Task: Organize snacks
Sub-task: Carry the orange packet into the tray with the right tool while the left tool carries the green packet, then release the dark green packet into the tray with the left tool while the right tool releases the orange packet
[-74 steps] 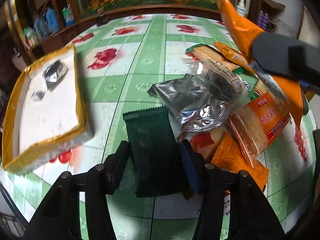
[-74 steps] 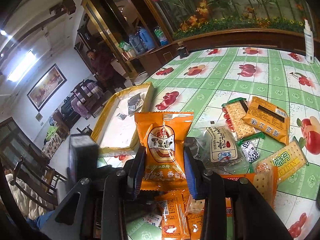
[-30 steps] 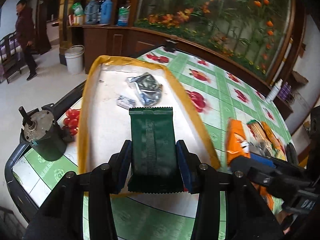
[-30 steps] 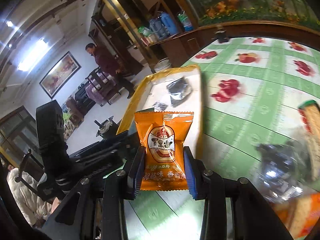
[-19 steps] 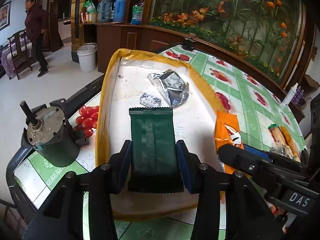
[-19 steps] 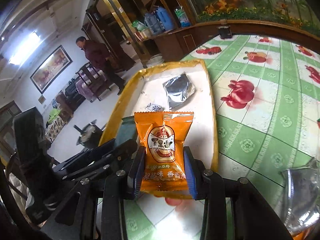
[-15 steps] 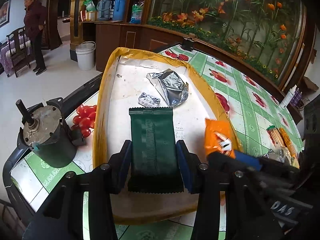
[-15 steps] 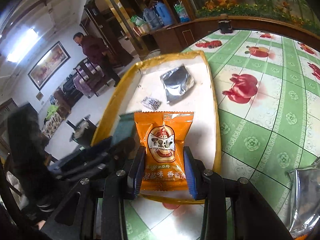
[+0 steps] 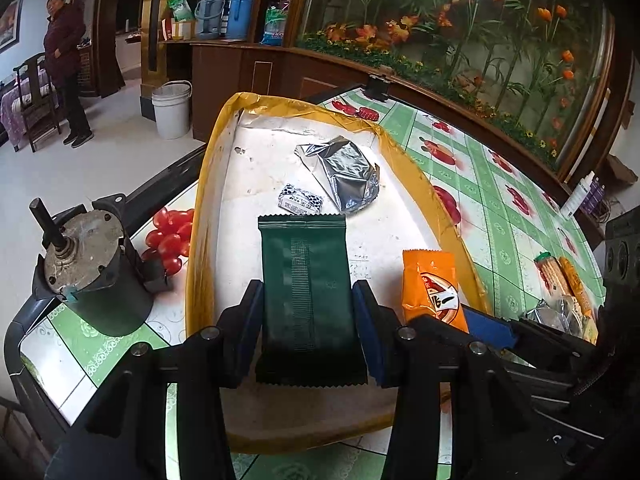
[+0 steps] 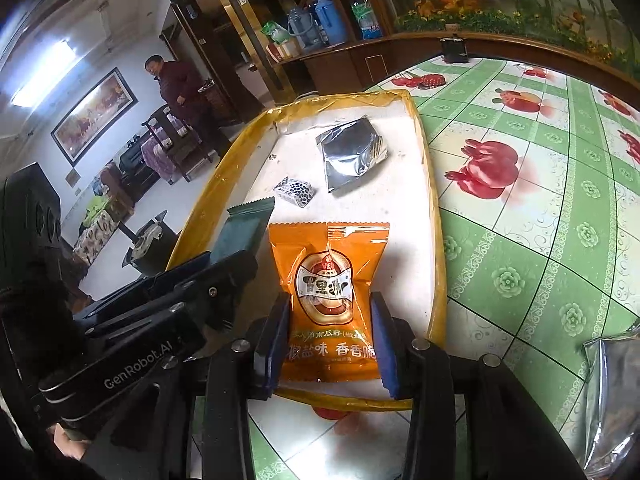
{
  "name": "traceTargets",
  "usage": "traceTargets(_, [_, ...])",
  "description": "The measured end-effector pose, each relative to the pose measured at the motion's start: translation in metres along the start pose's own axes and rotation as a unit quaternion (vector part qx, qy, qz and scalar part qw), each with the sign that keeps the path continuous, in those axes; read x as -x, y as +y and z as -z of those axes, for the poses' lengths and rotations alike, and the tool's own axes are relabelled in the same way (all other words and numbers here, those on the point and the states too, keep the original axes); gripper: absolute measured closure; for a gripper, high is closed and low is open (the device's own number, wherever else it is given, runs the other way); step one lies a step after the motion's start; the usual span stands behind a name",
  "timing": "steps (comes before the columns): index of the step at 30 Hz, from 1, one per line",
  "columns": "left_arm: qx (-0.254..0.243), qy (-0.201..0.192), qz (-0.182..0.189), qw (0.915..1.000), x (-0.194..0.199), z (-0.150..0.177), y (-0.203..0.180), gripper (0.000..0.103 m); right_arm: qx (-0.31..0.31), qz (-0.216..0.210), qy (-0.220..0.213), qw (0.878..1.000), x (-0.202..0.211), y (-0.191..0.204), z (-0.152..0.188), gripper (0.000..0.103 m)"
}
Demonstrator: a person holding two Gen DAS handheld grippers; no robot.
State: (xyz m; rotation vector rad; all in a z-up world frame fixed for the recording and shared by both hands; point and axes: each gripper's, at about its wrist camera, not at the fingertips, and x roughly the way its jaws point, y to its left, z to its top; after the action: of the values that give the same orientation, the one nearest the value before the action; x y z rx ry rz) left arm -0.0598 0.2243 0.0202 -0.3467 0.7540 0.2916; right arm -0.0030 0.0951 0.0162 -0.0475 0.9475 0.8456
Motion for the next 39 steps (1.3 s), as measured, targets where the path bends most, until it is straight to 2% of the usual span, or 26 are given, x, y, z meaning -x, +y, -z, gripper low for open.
traceTargets(10, [-0.008, -0.002, -0.014, 0.9999, 0.002, 0.002, -0.004, 0.060, 0.001, 0.001, -0.001, 1.000, 0.001, -0.003, 0.001, 0.062])
traceTargets(18, [-0.010, -0.005, -0.025, 0.9996, 0.007, 0.004, -0.004, 0.060, -0.014, -0.015, -0.001, 1.000, 0.004, -0.009, -0.001, 0.057])
traceTargets(27, [0.000, -0.023, -0.016, 0.9996, 0.029, 0.002, -0.003, 0.060, -0.064, -0.057, -0.029, 0.996, 0.020, -0.022, -0.005, 0.055])
traceTargets(31, [-0.002, -0.026, -0.010, 0.9996, 0.039, 0.003, -0.005, 0.060, -0.098, -0.080, -0.042, 0.991, 0.030, -0.030, -0.005, 0.049])
traceTargets(39, [-0.029, -0.024, 0.016, 0.9992, 0.059, 0.013, -0.025, 0.060, -0.101, -0.096, -0.065, 0.988, 0.071, -0.038, -0.010, 0.049])
